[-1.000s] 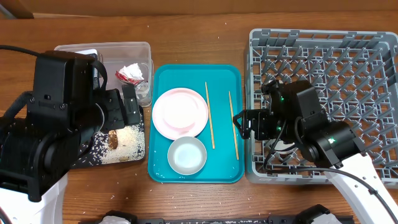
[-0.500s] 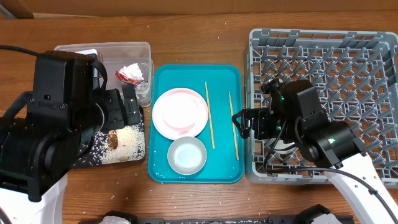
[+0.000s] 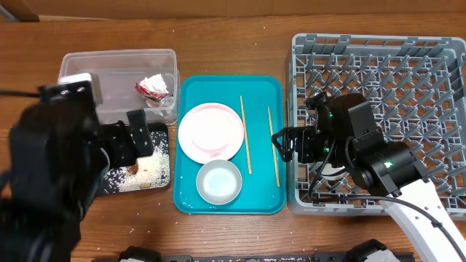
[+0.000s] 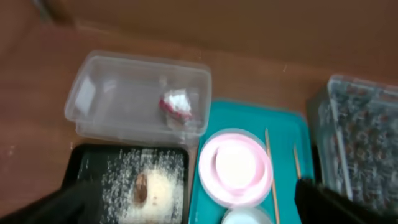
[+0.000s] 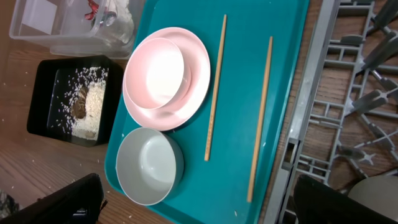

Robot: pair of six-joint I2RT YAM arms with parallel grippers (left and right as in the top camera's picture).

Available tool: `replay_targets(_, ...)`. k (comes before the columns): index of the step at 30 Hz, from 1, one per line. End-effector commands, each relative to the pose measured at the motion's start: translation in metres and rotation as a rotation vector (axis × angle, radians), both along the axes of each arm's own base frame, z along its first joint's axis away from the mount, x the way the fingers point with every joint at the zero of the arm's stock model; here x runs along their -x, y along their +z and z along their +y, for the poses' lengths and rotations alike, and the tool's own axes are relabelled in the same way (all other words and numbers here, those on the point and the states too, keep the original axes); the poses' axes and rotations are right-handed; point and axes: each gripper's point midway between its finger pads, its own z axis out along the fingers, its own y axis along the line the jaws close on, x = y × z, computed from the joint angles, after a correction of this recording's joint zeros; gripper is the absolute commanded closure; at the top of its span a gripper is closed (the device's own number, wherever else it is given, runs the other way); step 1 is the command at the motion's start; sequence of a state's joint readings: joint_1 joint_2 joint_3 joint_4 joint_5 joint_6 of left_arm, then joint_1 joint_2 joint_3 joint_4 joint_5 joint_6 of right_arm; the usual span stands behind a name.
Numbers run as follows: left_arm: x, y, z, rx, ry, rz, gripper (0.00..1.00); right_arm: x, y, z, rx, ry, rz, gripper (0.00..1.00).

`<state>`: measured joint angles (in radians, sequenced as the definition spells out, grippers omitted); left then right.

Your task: Sort waste into correct bins and load items into the dishwasher

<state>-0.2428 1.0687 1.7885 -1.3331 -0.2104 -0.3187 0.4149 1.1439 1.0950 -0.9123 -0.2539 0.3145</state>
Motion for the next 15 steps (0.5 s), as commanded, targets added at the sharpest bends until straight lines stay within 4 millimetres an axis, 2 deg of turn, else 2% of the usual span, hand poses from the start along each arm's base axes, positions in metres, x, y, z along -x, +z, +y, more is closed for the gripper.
replay_targets(1, -0.002, -0.013, 0.007, -0.104, -0.028, -0.084, 0.00, -0.003, 0.007, 0.001, -0.002, 0.000, -0.025, 0.00)
replay_targets(6, -0.009, -0.043, 0.005, -0.092, -0.032, -0.258, 0.00, -0.003, 0.007, 0.001, -0.002, 0.000, -0.025, 0.00)
replay_targets(15, 0.005, -0.113, 0.002, -0.020, -0.061, -0.459, 0.00, -0.003, 0.007, 0.001, -0.002, 0.000, -0.025, 0.00)
